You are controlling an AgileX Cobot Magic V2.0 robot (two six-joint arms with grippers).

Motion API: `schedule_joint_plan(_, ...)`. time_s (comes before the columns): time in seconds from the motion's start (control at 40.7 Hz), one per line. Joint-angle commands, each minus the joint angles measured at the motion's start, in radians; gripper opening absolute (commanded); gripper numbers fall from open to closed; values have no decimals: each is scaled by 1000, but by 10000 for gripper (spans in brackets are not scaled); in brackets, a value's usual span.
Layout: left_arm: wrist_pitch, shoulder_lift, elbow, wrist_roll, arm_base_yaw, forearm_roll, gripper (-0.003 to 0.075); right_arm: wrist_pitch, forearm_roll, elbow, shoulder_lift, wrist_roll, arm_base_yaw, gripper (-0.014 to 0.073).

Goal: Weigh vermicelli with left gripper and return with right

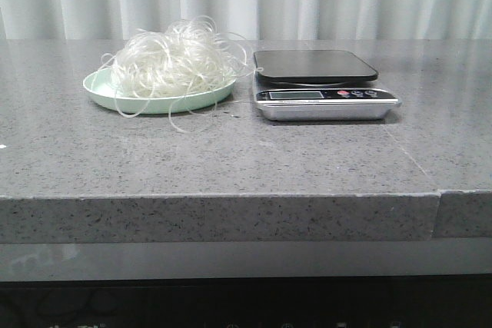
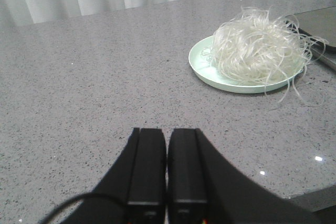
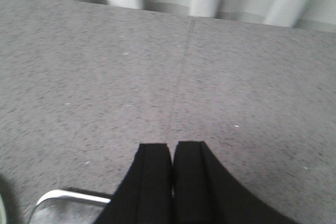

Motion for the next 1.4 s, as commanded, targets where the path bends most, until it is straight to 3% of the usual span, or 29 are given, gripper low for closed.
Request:
schedule_joint_plan(0.0, -71, 10, -25, -12, -8, 12, 138, -70, -85, -28, -69, 32, 19, 157)
schedule_joint_plan(0.123, -71, 10, -25, -12, -8, 12, 138, -56, -181, -28, -65, 32, 39, 157)
schedule_joint_plan(0.393, -71, 10, -25, -12, -8, 12, 138, 46, -187, -28, -72, 30, 39, 157)
schedule_joint_plan(1.057, -71, 10, -25, -12, -8, 12, 138, 54, -189, -28, -123, 30, 39, 157)
schedule_joint_plan(1.377, -71, 10, -25, -12, -8, 12, 138, -26, -201, 4, -153, 30, 14, 157)
